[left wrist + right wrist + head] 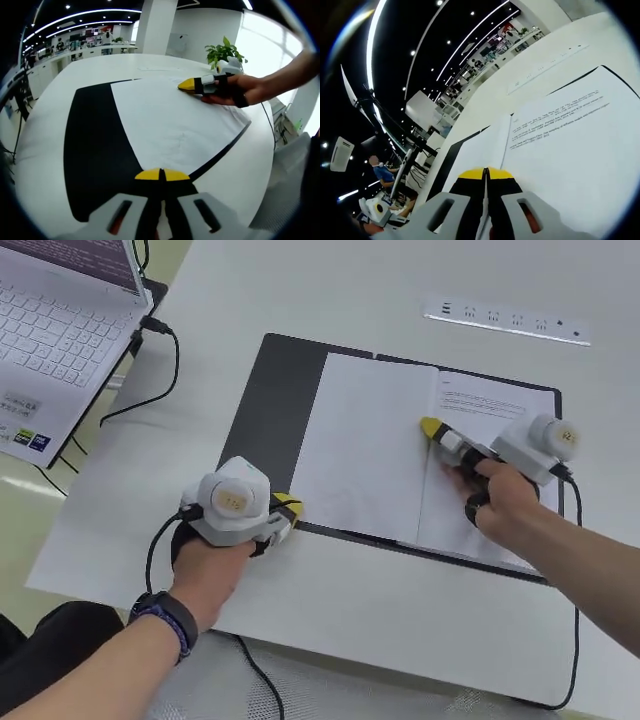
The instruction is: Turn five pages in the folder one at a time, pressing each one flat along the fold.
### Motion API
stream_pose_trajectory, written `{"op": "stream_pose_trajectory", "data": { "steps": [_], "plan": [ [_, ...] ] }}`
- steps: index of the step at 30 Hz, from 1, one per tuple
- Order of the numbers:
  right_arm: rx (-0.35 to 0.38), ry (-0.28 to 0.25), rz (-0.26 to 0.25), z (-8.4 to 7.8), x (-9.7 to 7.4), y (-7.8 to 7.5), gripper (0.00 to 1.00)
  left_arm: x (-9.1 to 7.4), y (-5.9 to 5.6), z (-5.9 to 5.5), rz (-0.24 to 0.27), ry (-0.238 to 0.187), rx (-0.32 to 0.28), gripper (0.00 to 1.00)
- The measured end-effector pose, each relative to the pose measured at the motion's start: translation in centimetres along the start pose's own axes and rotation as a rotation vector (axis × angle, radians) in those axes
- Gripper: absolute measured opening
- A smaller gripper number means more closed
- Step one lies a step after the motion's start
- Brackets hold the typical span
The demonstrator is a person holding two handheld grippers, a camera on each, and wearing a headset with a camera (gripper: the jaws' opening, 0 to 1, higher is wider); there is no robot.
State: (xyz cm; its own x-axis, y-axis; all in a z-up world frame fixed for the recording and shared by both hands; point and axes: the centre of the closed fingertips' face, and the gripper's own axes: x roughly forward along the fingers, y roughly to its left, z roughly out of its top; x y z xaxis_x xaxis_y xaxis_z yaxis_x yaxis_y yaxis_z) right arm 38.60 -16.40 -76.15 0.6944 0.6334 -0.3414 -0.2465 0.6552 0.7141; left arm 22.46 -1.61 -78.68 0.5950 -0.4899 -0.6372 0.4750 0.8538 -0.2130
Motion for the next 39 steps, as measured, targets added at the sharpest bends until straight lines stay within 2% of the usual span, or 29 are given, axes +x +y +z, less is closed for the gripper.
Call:
{"op": "stream_pose_trajectory", "data": {
  "steps": [5, 9, 17, 24, 28, 35, 39],
  "plan": [
    [0.036, -0.055, -0.029, 1.0, 0.8, -0.2, 0.00, 0.1, 0.1, -0.1, 0.000, 0.002, 0.003, 0.00],
    [0.050, -0.077, -0.040, 1.6, 1.3, -0.2, 0.00, 0.2, 0.2, -0.2, -0.004, 0.004, 0.008, 0.00],
    [0.053, -0.091, -0.062, 2.7, 2.4, -0.1, 0.00, 0.2, 0.2, -0.3, -0.003, 0.006, 0.013, 0.00],
    [0.034, -0.077, -0.069, 4.0, 4.1, -0.4, 0.00, 0.3, 0.3, -0.3, -0.004, 0.009, 0.012, 0.00],
    [0.087, -0.109, -0.072, 5.0, 5.1, -1.5, 0.00, 0.4, 0.3, -0.3, -0.001, 0.010, 0.011, 0.00],
    [0.121, -0.148, -0.073, 6.3, 6.8, -3.4, 0.00, 0.5, 0.4, -0.4, 0.001, 0.011, 0.001, 0.00],
    [0.120, -0.146, -0.069, 6.5, 7.3, -4.0, 0.00, 0.3, 0.3, -0.3, -0.001, 0.013, 0.002, 0.00]
  ]
}}
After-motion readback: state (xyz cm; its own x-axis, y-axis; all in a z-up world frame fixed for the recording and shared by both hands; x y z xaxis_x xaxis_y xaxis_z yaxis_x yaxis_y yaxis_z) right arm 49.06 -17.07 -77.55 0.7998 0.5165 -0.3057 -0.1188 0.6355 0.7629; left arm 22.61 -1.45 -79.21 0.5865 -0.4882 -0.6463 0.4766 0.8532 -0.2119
